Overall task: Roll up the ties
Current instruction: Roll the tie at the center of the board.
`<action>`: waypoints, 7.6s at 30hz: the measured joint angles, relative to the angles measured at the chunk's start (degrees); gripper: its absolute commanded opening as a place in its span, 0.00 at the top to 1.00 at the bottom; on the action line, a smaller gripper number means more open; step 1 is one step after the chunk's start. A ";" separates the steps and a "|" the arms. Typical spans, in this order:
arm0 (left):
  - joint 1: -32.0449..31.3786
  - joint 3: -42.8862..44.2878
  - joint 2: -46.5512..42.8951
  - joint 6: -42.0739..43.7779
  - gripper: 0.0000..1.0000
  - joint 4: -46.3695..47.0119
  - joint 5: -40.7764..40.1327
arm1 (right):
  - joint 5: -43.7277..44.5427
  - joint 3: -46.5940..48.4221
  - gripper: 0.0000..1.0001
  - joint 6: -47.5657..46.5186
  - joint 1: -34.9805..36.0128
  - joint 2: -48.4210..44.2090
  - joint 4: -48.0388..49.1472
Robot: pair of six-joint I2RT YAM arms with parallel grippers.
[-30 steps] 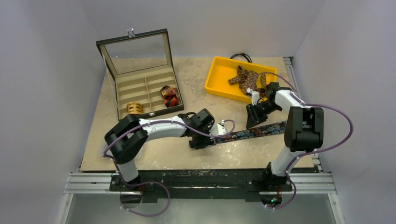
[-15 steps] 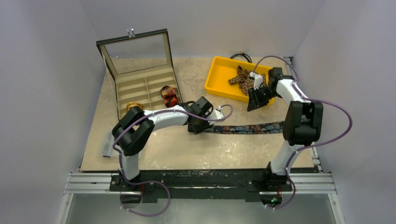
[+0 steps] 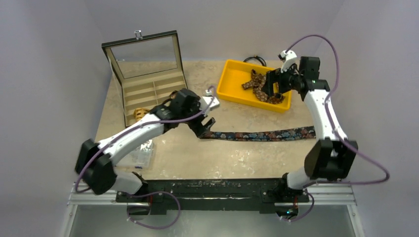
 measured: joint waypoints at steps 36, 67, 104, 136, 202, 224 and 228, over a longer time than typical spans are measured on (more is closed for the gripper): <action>16.39 -22.40 -0.59 -43.34 0.48 23.74 14.10 | -10.10 -28.13 0.93 30.27 26.91 4.66 27.71; 12.04 -15.43 9.92 -51.32 0.80 34.23 25.59 | -6.97 -23.67 0.86 27.39 29.29 12.17 23.91; 9.35 -8.46 17.94 -47.98 0.41 31.50 26.27 | -13.14 -23.28 1.00 28.33 26.88 10.60 20.44; -0.42 -18.47 11.91 10.75 0.22 40.30 20.11 | -16.41 -22.21 0.89 20.57 26.29 16.92 15.69; -3.89 -12.87 17.00 5.79 0.68 40.17 18.47 | -16.55 -19.82 0.97 18.21 25.53 18.80 10.93; -4.31 -12.22 17.35 8.26 0.71 38.16 15.45 | -19.52 -17.40 0.63 17.57 21.31 14.97 4.15; -4.33 -11.76 17.49 8.26 0.71 37.62 14.82 | -20.37 -17.33 0.63 18.36 22.43 15.56 4.46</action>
